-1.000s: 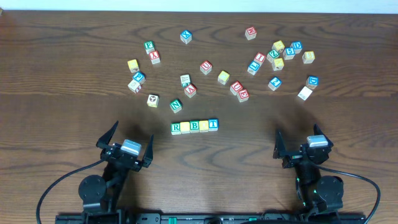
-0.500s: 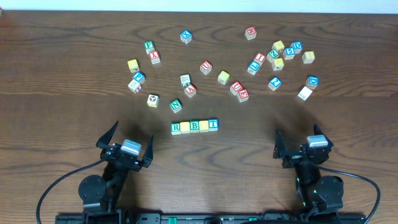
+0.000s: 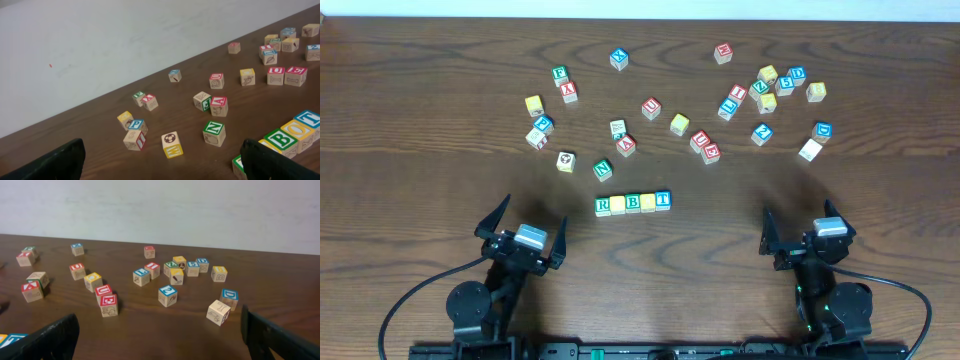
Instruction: Spell out ROBOT
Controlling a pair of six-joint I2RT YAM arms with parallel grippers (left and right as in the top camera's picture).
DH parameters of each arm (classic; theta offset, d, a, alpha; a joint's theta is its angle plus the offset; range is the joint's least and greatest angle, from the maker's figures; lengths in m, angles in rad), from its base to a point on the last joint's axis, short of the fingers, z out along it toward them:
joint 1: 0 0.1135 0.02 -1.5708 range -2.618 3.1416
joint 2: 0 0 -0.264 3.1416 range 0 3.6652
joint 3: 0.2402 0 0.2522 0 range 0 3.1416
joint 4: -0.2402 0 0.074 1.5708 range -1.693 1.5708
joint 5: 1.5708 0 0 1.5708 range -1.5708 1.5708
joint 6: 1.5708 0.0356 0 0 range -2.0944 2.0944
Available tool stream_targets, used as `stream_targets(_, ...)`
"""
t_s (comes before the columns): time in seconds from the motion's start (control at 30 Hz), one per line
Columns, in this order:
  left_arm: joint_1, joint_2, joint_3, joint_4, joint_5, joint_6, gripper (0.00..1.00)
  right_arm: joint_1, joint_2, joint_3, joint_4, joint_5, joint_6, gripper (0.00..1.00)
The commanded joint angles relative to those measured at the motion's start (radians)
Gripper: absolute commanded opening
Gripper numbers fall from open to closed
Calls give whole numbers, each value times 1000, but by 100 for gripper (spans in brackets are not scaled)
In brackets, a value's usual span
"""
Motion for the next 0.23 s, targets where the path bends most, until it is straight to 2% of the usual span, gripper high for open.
stream_targets(0.0,5,-6,-23,-29,14,-13,97,-8,-6,-1,-5,-6,-14,99)
stream_targets(0.2,5,-6,-23,-29,14,-13,97,-8,-6,-1,-5,-6,-14,99)
